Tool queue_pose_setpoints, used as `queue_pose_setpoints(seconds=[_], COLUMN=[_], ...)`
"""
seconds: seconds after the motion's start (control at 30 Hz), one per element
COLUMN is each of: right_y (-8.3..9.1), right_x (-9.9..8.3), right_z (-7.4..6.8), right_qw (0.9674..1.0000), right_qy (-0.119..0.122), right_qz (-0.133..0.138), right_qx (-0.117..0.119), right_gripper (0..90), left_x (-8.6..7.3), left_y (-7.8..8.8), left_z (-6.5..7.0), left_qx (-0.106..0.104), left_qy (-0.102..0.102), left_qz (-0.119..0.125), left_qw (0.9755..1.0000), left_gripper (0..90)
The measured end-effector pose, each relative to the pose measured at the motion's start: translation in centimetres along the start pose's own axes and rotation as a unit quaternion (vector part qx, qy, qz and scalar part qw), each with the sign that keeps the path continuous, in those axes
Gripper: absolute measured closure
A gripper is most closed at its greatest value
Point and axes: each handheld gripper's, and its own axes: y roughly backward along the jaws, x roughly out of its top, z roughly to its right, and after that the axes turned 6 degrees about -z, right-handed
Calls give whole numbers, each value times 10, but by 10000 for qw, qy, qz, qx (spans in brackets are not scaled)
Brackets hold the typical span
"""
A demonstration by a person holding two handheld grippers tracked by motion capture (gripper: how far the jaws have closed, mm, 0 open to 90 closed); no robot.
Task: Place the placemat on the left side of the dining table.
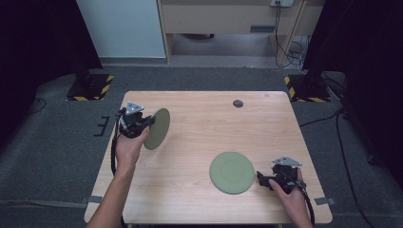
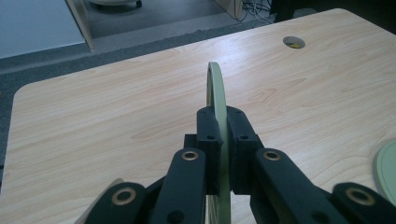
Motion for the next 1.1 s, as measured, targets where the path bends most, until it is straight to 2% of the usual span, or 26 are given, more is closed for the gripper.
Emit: queue_pose_setpoints(seconds=[0.57, 0.97, 1.1], right_y=[0, 0, 0], right_x=[0, 0, 0], right_z=[0, 0, 0], right_qw=[10000, 10000, 10000], right_qy=[-3, -2, -2], right_qz=[0, 1, 0], right_qx=[-1, -1, -1], right_gripper=[6, 6, 6], left_x=[-10, -26, -30], left_y=[7, 4, 7], left_z=[-15, -30, -34], left_qx=[122, 179, 208], left_qy=[48, 242, 296], left_qz=[-42, -139, -86], left_qw=[9999, 9994, 9993], left_gripper=[855, 855, 855])
